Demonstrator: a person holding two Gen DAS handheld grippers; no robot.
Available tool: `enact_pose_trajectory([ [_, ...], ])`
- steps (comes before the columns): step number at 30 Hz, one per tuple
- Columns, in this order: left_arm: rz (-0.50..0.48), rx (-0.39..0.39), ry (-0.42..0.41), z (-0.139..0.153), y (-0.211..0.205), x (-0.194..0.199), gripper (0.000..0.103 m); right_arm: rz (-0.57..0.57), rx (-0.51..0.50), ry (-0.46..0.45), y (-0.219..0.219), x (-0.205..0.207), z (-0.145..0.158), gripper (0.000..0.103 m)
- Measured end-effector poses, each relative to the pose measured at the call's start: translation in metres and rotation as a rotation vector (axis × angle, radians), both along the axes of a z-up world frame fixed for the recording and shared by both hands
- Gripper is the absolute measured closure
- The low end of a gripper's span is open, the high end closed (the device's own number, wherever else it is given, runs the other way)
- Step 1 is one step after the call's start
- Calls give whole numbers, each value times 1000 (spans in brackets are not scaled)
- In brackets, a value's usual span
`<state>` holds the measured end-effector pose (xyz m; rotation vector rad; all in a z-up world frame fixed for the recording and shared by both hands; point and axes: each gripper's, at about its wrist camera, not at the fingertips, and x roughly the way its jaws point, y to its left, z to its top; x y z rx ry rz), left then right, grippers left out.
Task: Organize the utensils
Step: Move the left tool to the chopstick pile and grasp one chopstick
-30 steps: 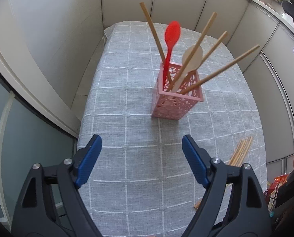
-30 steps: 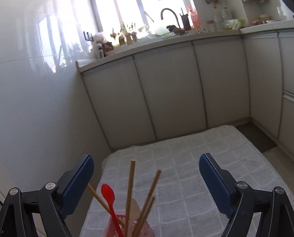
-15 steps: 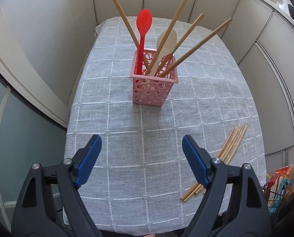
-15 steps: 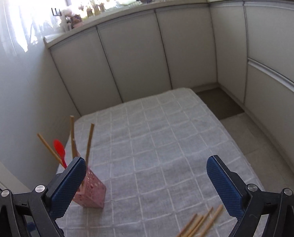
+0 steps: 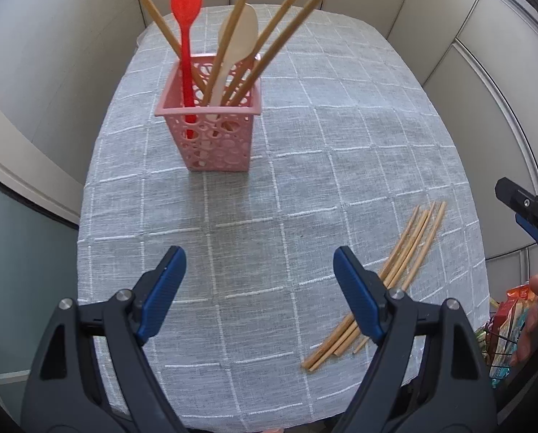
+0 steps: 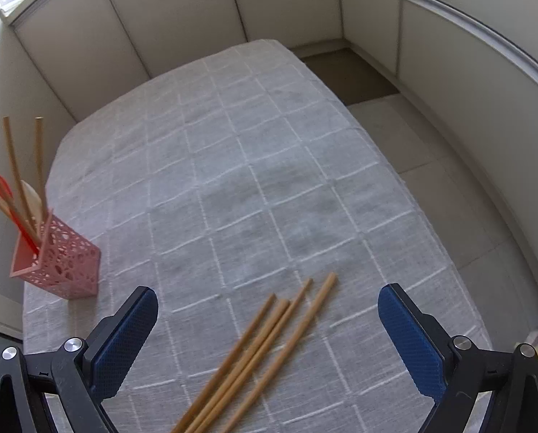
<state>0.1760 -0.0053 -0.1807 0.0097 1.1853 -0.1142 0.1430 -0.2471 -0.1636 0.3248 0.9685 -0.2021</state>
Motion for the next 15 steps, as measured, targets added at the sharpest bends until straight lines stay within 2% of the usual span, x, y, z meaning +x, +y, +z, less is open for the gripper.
enact_pose_trajectory([
  [4,-14,-43,43,-10,-11,7,19,-12,9,50,-22,1,-16,2],
  [11,-75,-1,48,-26,-41,20,19,-10,29,132,-44,7,-35,2],
  [15,-115,4,57,-36,-59,29,19,-15,77,185,-55,11,-47,2],
])
